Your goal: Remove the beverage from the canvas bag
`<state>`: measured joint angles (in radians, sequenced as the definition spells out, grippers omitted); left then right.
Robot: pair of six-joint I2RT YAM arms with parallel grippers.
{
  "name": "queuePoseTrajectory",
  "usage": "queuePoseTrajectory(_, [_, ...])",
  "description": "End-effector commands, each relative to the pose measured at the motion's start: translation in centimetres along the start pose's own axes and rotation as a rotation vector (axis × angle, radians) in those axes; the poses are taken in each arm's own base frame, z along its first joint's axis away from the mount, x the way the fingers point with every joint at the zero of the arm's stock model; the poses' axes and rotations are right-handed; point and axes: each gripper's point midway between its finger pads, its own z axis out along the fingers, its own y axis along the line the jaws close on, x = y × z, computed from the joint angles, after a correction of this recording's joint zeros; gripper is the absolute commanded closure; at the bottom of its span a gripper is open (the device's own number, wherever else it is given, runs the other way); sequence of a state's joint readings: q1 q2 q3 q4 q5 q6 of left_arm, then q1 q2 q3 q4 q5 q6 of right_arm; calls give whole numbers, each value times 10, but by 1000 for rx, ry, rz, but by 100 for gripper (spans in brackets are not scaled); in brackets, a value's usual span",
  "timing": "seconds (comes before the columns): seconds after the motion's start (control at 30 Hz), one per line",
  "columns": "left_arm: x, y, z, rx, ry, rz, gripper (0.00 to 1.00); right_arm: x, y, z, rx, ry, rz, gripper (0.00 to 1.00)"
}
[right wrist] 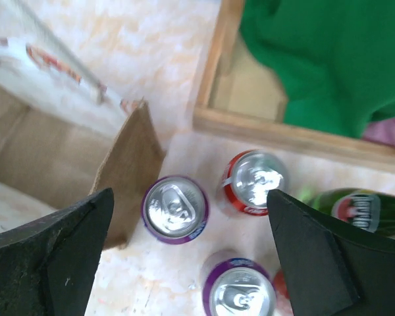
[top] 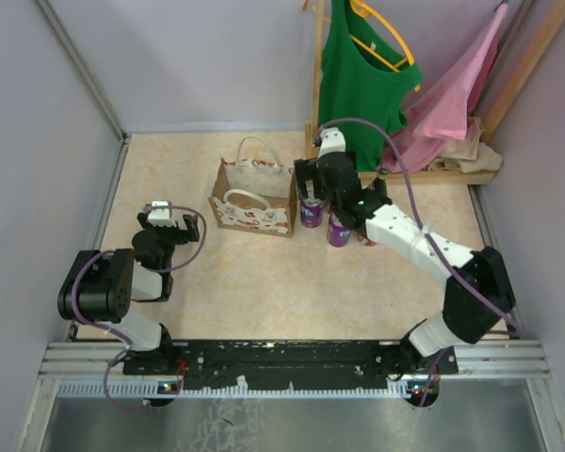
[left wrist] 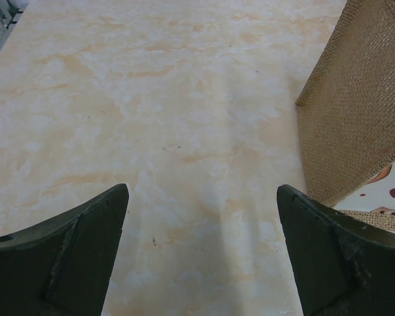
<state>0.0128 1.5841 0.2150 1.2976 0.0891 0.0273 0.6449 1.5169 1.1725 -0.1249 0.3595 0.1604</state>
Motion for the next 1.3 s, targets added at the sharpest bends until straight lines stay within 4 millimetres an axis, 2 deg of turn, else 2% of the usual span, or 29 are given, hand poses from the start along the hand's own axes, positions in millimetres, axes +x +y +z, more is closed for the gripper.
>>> queuePoseTrajectory(0.0, [-5, 0, 3, 0, -18, 10, 0, -67, -44, -38, 155, -220, 62, 1])
queuePoseTrajectory(0.1, [-5, 0, 3, 0, -17, 10, 0, -62, -83, -50, 263, -245, 128, 1])
queuePoseTrajectory(0.23, [-5, 0, 3, 0, -18, 10, 0, -34, -143, -67, 409, -250, 271, 1])
queuePoseTrajectory(0.37, [-5, 0, 3, 0, -18, 9, 0, -10, -201, -96, 575, -287, 388, 1])
queuePoseTrajectory(0.53, [-4, 0, 3, -1, -17, 11, 0, 32, -249, -125, 766, -246, 489, 1])
queuePoseTrajectory(0.73, [-5, 0, 3, -1, -19, 11, 0, 105, -268, -128, 890, -41, 590, 1])
queuePoseTrajectory(0.83, [-5, 0, 3, -1, -18, 11, 0, 126, -269, -128, 919, 11, 590, 1])
queuePoseTrajectory(1.03, [-5, 0, 3, -3, -18, 11, 0, 144, -273, -134, 980, 31, 580, 1])
queuePoseTrajectory(1.27, [-5, 0, 3, -3, -18, 11, 0, 148, -277, -139, 1022, 23, 587, 1])
